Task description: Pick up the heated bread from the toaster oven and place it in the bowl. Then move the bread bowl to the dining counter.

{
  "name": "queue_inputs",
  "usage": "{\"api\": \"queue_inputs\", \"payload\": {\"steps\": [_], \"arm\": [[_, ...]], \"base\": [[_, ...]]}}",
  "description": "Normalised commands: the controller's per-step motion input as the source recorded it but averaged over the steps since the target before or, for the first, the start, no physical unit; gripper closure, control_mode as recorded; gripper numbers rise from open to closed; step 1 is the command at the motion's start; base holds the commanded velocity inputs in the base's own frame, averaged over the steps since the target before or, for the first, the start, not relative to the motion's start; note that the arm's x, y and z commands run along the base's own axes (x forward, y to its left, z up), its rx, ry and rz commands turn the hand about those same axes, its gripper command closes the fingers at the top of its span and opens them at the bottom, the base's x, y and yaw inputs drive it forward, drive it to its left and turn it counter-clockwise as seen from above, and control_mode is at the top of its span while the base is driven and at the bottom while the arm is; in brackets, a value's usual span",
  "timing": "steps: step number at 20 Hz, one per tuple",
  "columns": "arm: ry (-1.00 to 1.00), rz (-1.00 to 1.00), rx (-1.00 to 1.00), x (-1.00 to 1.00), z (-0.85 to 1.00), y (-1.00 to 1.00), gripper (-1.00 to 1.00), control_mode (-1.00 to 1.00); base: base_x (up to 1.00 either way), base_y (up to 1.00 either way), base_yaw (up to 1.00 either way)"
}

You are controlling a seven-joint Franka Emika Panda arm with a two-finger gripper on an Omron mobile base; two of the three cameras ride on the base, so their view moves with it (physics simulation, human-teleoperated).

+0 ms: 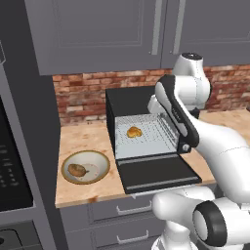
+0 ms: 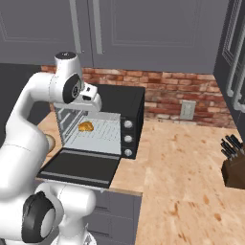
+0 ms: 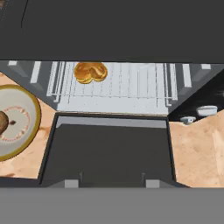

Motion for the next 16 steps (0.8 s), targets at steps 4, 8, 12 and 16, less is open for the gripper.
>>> {"api": "queue_inputs", "payload": {"steps": [4, 8, 12, 16], "arm": [[-0.07, 0.0, 0.0, -0.12, 0.0, 0.0, -1.0, -1.0], [-0.1, 0.0, 0.0, -0.36, -0.39, 0.0, -1.0, -1.0], [-0.26, 0.0, 0.02, -0.2, -0.87, 0.0, -1.0, -1.0], [-0.25, 0.0, 0.0, 0.13, -0.54, 0.0, -1.0, -1.0]], "base": [[0.0, 0.0, 0.0], [0.0, 0.0, 0.0], [0.0, 0.0, 0.0], [0.0, 0.0, 0.0]]}}
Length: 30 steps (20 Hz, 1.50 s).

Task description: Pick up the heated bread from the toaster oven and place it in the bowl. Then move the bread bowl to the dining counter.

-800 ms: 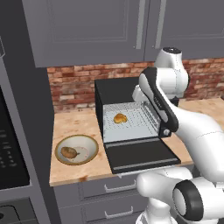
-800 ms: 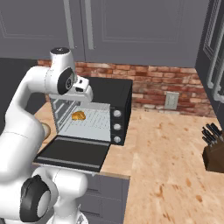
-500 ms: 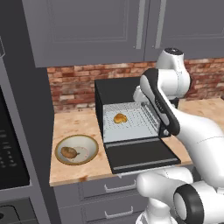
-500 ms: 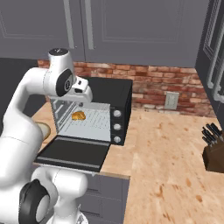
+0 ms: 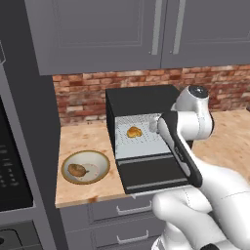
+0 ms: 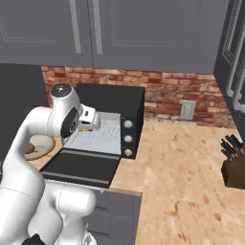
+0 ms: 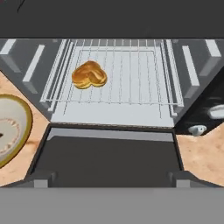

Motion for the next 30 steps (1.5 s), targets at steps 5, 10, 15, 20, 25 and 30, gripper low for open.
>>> {"api": "queue_inputs", "payload": {"steps": [5, 10, 15, 20, 25, 30], "arm": [[-0.2, 0.0, 0.0, 0.35, -0.41, 0.0, -1.0, -1.0], [-0.03, -0.02, 0.0, 0.49, -0.15, 0.0, -1.0, -1.0], [0.0, 0.0, 0.0, 0.44, -0.18, 0.0, -1.0, -1.0], [0.0, 0.0, 0.01, 0.48, -0.04, -0.02, -1.0, -1.0], [0.0, 0.0, 0.01, 0.43, -0.23, -0.05, -1.0, -1.0], [0.02, -0.01, 0.0, 0.49, -0.38, -0.04, -1.0, -1.0]], "base": [[0.0, 0.0, 0.0], [0.0, 0.0, 0.0], [0.0, 0.0, 0.0], [0.0, 0.0, 0.0], [0.0, 0.0, 0.0], [0.0, 0.0, 0.0]]}}
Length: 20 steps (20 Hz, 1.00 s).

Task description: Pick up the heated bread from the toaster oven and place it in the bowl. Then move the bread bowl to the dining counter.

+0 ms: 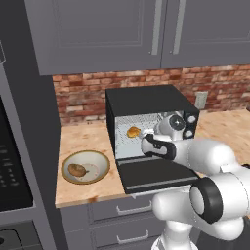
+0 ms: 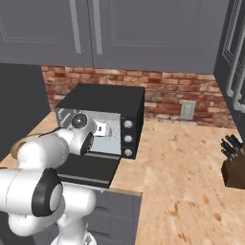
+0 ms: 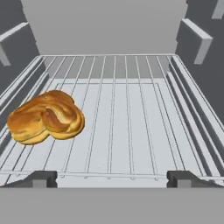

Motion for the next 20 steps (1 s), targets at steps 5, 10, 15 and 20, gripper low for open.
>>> {"api": "queue_inputs", "payload": {"steps": [5, 10, 15, 20], "arm": [[0.1, 0.0, 0.0, 0.3, -0.33, -0.08, -1.0, -1.0], [0.14, -0.01, 0.0, 0.04, -0.19, -0.05, -1.0, -1.0], [0.07, 0.0, 0.0, 0.0, -0.09, -0.05, -1.0, -1.0], [-0.09, 0.0, 0.03, 0.0, 0.05, -0.01, -1.0, -1.0]], "base": [[0.0, 0.0, 0.0], [0.0, 0.0, 0.0], [0.0, 0.0, 0.0], [0.0, 0.0, 0.0]]}}
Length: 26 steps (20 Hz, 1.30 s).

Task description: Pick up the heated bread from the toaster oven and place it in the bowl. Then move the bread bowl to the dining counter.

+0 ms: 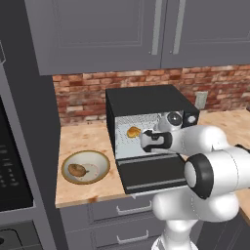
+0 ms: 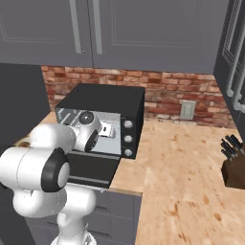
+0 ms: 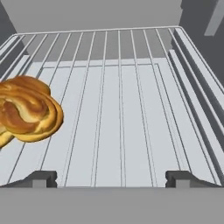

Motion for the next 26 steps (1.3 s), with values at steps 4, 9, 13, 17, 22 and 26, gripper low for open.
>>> {"api": "queue_inputs", "payload": {"steps": [4, 9, 13, 17, 22, 26], "arm": [[-0.02, 0.0, 0.0, 0.14, -0.05, 0.0, -1.0, -1.0], [0.0, 0.0, 0.0, 0.18, -0.2, 0.0, -1.0, -1.0], [0.0, 0.0, 0.0, 0.16, -0.31, 0.0, -1.0, -1.0], [0.07, -0.02, -0.01, 0.03, -0.36, 0.0, -1.0, -1.0], [0.22, -0.02, -0.05, -0.32, -0.38, -0.04, -1.0, -1.0], [0.32, -0.02, -0.04, -0.6, -0.38, -0.16, -1.0, -1.0]], "base": [[0.0, 0.0, 0.0], [0.0, 0.0, 0.0], [0.0, 0.0, 0.0], [0.0, 0.0, 0.0], [0.0, 0.0, 0.0], [0.0, 0.0, 0.0]]}}
